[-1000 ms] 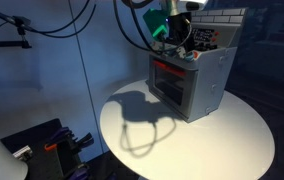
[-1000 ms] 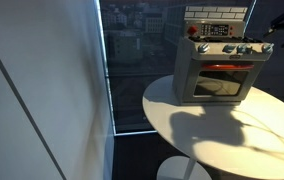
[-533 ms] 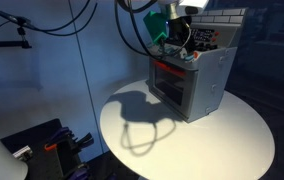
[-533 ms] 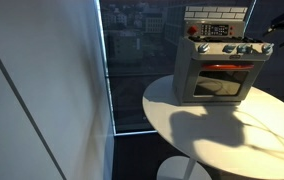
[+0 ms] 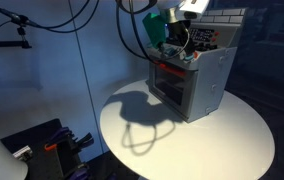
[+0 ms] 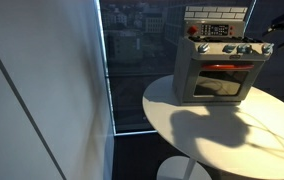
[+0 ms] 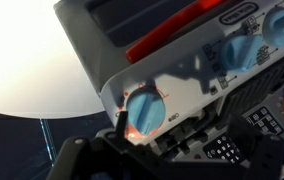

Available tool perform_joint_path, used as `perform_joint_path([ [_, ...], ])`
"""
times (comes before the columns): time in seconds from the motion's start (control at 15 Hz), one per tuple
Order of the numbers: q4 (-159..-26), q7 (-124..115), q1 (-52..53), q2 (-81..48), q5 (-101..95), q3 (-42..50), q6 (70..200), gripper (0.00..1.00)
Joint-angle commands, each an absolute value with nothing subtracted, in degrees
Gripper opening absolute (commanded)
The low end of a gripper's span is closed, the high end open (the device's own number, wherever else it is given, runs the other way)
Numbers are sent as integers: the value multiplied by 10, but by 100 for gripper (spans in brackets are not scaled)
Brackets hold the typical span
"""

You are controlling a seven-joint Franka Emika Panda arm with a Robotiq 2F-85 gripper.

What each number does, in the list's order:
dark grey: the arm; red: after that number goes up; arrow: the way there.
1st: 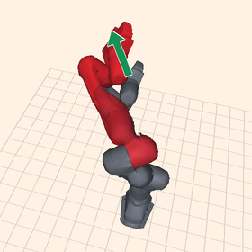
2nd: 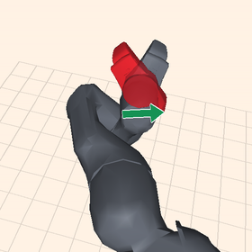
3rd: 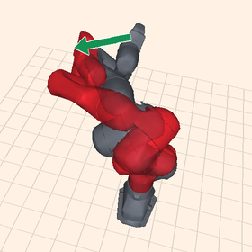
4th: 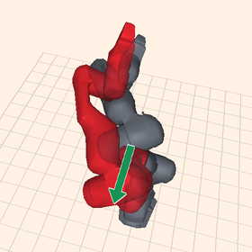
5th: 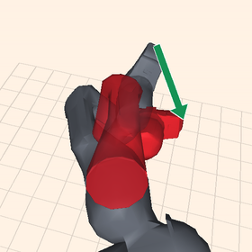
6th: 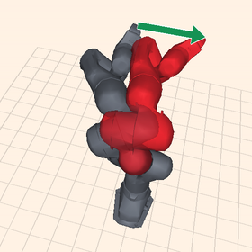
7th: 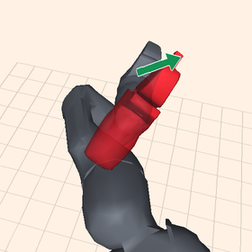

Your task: Turn the first right switch to the left

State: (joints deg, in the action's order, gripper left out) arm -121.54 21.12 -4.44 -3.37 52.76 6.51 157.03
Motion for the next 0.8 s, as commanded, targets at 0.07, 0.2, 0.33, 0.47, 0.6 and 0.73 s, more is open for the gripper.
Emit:
perform_joint_path([
  [0.07, -1209, 249, -45, -38, 566, 62, 1578, 100],
  [0.2, -1208, 258, -45, -40, 576, 62, 1577, 100],
  [0.33, -1206, 266, -45, -42, 583, 61, 1578, 100],
  [0.47, -1205, 271, -45, -44, 588, 61, 1577, 100],
  [0.6, -1202, 277, -45, -47, 594, 60, 1577, 100],
  [0.73, -1200, 279, -45, -50, 594, 59, 1577, 100],
])
